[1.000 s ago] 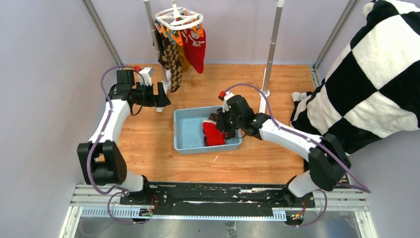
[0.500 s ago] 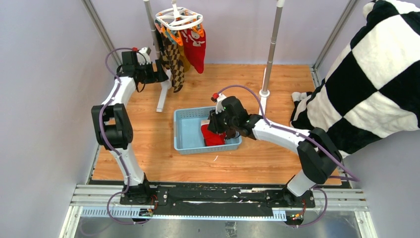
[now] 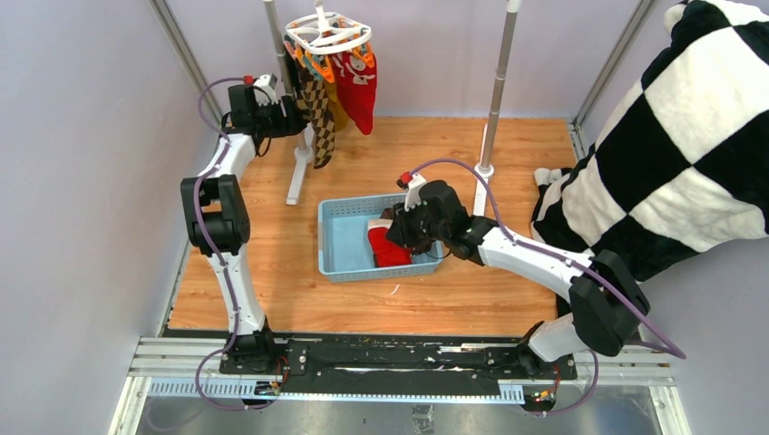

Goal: Remove the socks clipped to the hanger
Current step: Place the sock in the bin, then adjust the clothesline at the center of the board.

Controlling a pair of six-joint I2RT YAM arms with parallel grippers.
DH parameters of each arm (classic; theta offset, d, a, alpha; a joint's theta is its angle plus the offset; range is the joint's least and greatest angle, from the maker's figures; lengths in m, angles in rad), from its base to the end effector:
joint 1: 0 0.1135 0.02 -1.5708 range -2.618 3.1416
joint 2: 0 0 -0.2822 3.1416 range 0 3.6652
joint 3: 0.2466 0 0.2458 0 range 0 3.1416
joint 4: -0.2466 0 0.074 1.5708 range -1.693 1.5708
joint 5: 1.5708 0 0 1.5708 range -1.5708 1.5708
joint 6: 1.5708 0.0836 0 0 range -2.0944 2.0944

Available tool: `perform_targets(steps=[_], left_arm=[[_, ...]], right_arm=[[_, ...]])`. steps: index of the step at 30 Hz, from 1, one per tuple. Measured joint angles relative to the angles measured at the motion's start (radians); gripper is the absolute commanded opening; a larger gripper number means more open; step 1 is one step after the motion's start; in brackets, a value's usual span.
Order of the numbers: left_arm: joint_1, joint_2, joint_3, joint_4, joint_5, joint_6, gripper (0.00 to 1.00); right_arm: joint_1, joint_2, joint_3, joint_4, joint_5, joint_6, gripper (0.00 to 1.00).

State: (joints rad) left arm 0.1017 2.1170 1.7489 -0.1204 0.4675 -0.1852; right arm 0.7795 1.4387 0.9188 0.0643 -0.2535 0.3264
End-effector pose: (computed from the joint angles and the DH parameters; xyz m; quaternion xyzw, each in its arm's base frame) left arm 0.5428 0.0175 0.2551 -0.0011 0.8423 -0.2193 0.4924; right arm 0.2403 0.2670 0.2587 -0.2542 0.8052 0.3670 0.3904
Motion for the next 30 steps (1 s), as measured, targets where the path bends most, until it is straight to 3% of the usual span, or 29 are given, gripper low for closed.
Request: perform_targets(steps=[10, 18, 20, 22, 24, 27, 30], left_arm=[[-0.029, -0.116, -0.171, 0.119, -0.067, 0.117, 0.27], [-0.04, -0.243, -0.277, 0.167, -0.117, 0.157, 0.21], [-0.04, -0.269, -0.303, 0.173, -0.121, 0.161, 0.29], [-0.04, -0.286, -0.32, 0.176, -0.12, 0.168, 0.56], [-0.039, -0.289, -0.323, 0.18, -0.114, 0.184, 0.73], [-0.04, -0.28, -0.314, 0.179, -0.101, 0.187, 0.79], [-0.04, -0.234, -0.254, 0.18, -0.087, 0.182, 0.78]], right_arm=[[0.0, -0.057, -0.002, 0.009, -0.001, 0.023, 0.22], [-0.002, -0.083, -0.002, 0.011, -0.001, 0.032, 0.21], [-0.005, -0.09, -0.002, 0.011, -0.001, 0.034, 0.22], [-0.007, -0.097, -0.002, 0.011, -0.001, 0.036, 0.25], [-0.008, -0.102, -0.002, 0.011, -0.001, 0.039, 0.25], [-0.009, -0.107, -0.002, 0.01, -0.001, 0.04, 0.25], [-0.012, -0.109, -0.002, 0.01, 0.0, 0.04, 0.25]])
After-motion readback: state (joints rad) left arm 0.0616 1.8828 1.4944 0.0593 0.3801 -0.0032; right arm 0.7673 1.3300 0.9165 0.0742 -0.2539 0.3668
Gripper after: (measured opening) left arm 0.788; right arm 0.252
